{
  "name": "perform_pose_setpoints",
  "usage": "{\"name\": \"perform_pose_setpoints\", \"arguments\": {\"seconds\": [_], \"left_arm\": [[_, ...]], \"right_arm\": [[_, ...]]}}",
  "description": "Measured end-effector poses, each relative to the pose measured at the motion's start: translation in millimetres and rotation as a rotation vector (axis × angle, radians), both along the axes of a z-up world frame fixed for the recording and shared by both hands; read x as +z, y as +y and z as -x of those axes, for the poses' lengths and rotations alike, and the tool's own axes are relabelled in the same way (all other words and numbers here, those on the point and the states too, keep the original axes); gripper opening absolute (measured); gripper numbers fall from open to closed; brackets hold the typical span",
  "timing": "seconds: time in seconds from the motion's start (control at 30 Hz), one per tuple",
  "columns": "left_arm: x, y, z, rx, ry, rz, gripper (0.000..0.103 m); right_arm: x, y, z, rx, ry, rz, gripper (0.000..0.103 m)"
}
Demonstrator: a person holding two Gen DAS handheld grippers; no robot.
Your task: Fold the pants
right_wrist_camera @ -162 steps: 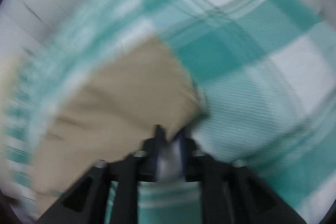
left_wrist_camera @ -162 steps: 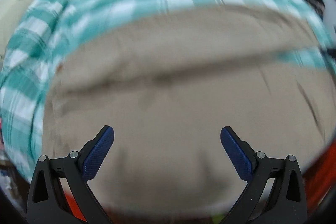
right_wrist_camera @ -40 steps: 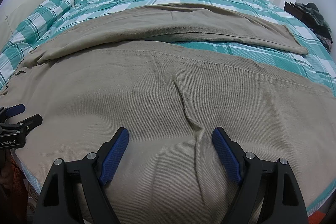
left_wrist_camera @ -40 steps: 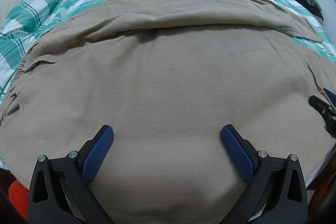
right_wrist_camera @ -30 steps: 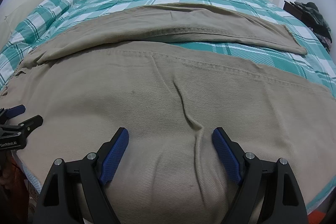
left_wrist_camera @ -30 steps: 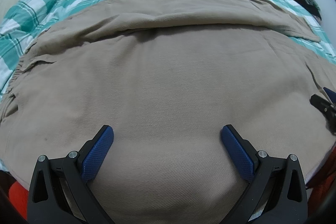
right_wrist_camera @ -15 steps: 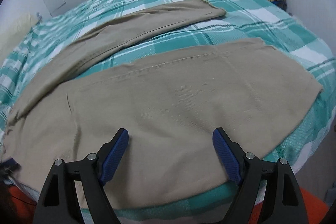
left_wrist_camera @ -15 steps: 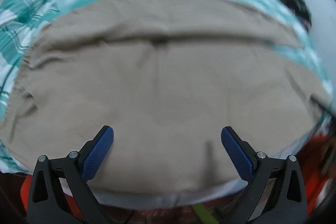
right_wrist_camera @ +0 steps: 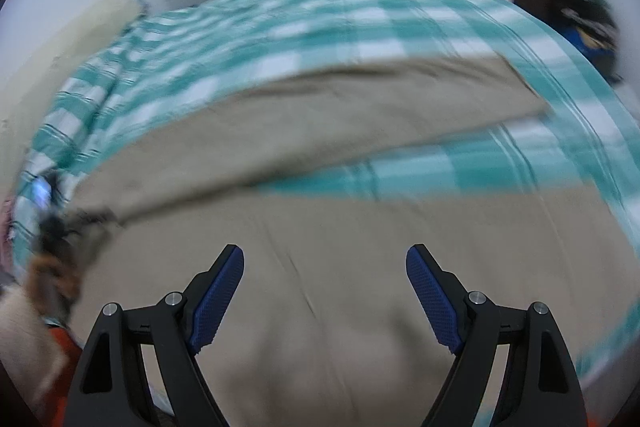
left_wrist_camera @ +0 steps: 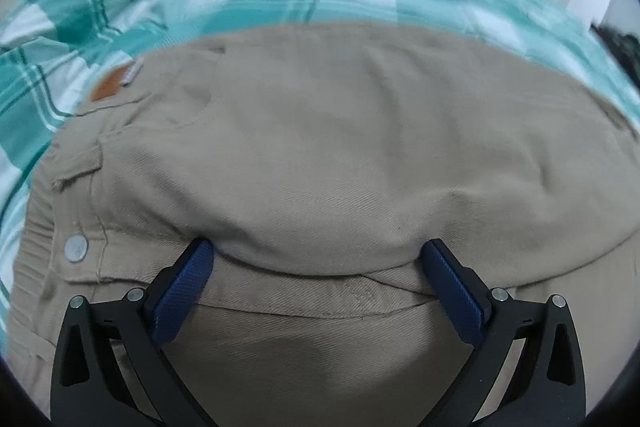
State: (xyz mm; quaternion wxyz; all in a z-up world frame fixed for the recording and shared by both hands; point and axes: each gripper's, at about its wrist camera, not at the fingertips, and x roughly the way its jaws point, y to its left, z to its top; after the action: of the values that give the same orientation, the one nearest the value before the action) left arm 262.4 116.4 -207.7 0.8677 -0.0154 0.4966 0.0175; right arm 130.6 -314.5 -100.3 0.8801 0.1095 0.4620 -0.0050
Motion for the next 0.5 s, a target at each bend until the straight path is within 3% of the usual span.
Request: {"name": "perform_pose_setpoints", "arguments": {"seconds": [0.13, 0.27, 0.4, 0.5], "left_arm": [[-2.5, 0.8, -1.0, 0.001, -0.014, -0.014, 0.102], [-1.0, -0.1, 1.2, 0.001, -0.027, -0.009, 0.103], [-0.7, -2.0, 3.5, 0.002, -0.039, -0.008, 0.102], [-1.3, -2.8, 5.4, 0.004, -0.049, -0.006, 0.102]], "right_arm": [[7.1, -4.3, -75.9, 0.047, -0.042, -0.042, 0.085], [-36.3, -11.2, -146.1, 0.087, 0.000, -0.134, 0.085], [-80.4, -42.1, -177.7, 0.066, 0.085, -0.048, 0.082], [-86.3, -117.5, -172.3, -0.035, 0.070, 0.032, 0.077]]}}
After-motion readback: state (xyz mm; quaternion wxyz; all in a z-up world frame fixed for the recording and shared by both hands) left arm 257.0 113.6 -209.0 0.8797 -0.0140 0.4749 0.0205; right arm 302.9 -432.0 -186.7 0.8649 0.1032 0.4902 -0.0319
